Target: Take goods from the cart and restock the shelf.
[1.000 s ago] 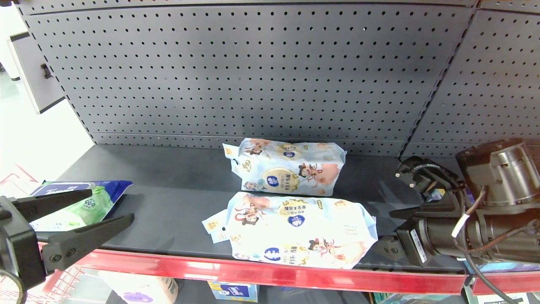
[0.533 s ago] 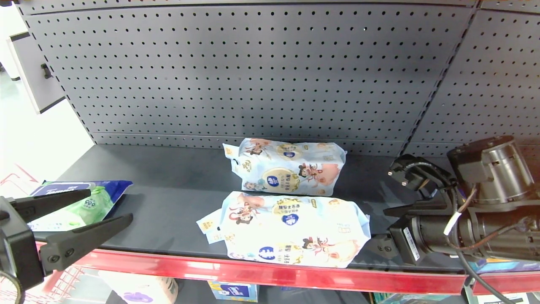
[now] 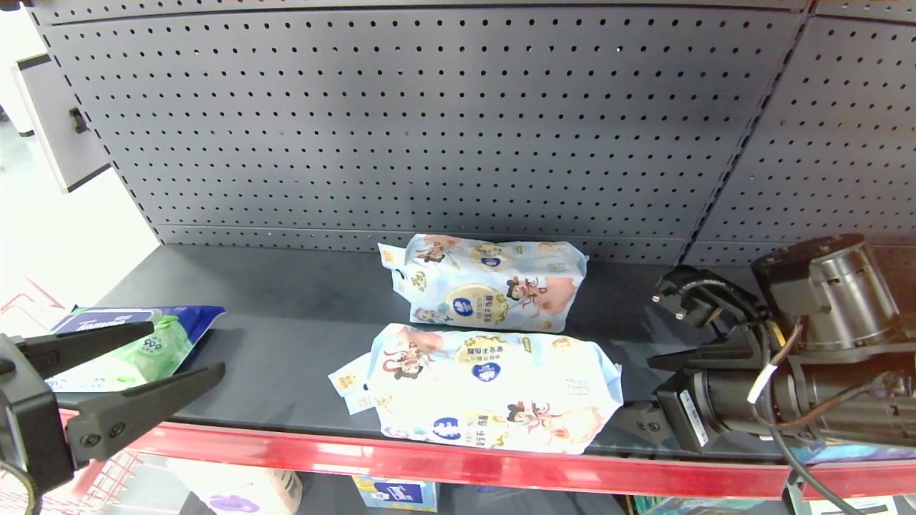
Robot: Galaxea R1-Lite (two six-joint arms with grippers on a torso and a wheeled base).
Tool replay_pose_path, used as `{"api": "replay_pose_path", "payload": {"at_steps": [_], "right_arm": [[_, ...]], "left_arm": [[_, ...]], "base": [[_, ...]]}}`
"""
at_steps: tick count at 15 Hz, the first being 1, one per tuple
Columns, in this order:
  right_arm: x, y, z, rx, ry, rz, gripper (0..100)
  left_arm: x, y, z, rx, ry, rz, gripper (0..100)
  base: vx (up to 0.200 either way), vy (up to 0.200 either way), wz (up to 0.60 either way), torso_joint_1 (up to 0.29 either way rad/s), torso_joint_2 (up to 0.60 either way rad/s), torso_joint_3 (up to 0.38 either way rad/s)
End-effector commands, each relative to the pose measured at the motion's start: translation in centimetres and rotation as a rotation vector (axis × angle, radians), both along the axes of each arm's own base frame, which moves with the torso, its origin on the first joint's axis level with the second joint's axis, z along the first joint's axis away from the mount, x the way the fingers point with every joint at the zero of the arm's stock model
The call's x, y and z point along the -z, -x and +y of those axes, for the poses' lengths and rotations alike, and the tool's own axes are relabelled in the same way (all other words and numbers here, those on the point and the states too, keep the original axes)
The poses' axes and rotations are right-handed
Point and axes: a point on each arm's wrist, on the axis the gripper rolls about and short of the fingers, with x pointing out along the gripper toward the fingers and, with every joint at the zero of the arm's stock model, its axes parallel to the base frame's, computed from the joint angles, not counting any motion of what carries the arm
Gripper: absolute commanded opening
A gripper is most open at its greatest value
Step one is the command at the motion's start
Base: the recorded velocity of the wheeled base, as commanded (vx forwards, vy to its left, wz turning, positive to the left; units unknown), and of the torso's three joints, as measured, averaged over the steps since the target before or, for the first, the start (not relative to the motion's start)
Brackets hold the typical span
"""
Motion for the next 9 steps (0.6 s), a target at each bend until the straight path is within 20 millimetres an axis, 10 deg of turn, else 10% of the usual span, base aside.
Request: {"api": "replay_pose_path", "payload": {"at_steps": [1, 9], "right_arm": [[-0.3, 1.0, -0.7, 0.023, -0.002, -0.021, 100], [-4.7, 12.1, -10.2, 0.384, -0.114, -0.384, 100]], "left_arm": [[0.3, 0.0, 0.0, -0.001, -0.003, 0.012, 100], [0.4, 1.1, 0.6, -0.132, -0.035, -0.053, 100]], "base": [[0.0, 0.0, 0.0, 0.0, 0.0, 0.0], [0.0, 0.0, 0.0, 0.0, 0.0, 0.0]]}}
